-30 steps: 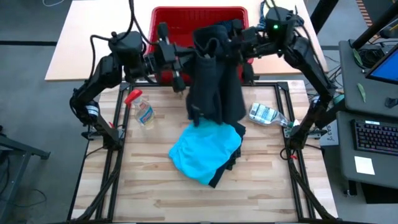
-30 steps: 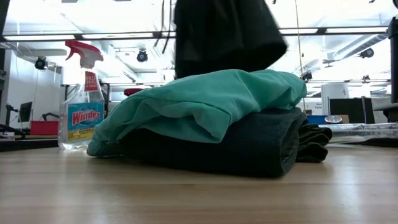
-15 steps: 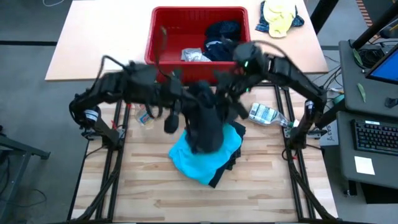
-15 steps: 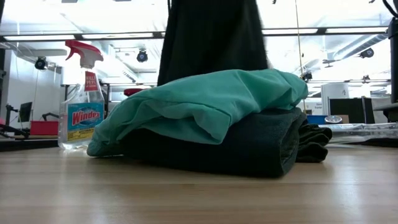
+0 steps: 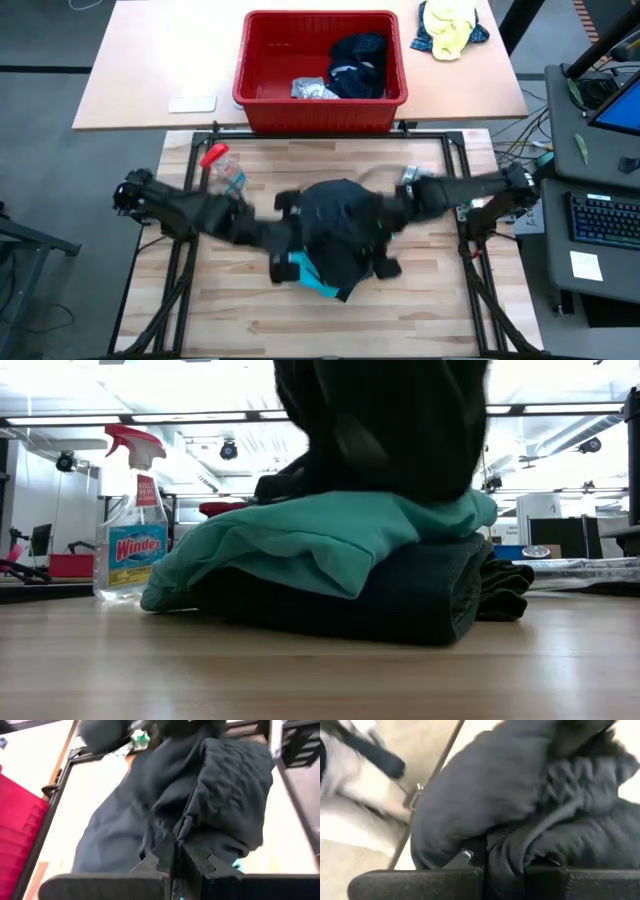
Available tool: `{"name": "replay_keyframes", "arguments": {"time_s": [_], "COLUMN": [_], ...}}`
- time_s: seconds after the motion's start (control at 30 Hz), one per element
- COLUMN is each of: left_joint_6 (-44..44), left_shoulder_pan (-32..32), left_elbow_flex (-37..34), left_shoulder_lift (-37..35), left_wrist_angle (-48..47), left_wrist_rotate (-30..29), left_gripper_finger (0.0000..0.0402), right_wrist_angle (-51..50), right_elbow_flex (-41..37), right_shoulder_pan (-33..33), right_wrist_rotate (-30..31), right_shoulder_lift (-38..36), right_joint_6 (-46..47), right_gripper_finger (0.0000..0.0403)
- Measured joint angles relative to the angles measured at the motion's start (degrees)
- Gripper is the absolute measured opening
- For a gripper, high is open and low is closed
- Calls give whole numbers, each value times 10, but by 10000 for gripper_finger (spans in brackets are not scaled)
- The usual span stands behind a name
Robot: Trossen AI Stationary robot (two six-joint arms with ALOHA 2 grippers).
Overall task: Fold Laundry from Bin
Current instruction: Fold the black shorts
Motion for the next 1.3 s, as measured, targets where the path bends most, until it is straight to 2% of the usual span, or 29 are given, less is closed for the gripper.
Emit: {"name": "replay_keyframes", "arguments": {"time_s": [0.1,0.17,0.23,0.3,0.43,0.63,0.7,0.87,1.03,1.17,1.3], "left_joint_6": [-15,-17,-18,-17,-9,44,37,-24,-87,-100,-110], "left_shoulder_pan": [-47,-69,-78,-77,-70,-63,-53,-26,24,76,119], "left_elbow_flex": [-111,-173,-222,-254,-269,-224,-206,-182,-193,-220,-248], "left_shoulder_lift": [-16,-17,-13,-12,-12,-14,-14,-14,-14,-13,-13], "left_wrist_angle": [86,140,188,251,313,266,218,101,21,17,25], "left_wrist_rotate": [-58,-80,-93,-99,-104,-208,-243,-288,-311,-310,-271], "left_gripper_finger": [0,0,0,0,0,0,0,0,0,0,0], "right_wrist_angle": [97,165,221,257,279,270,256,214,199,217,246], "right_elbow_flex": [-112,-183,-239,-277,-295,-247,-225,-193,-207,-227,-251], "right_shoulder_pan": [53,83,104,116,118,105,85,20,-63,-129,-182], "right_wrist_rotate": [30,37,74,112,128,219,229,230,196,153,99], "right_shoulder_lift": [-27,-34,-35,-37,-39,-44,-46,-46,-46,-46,-46], "right_joint_6": [27,48,84,117,152,79,52,9,-43,-82,-93], "right_gripper_finger": [19,19,19,19,19,19,19,19,19,19,29]}}
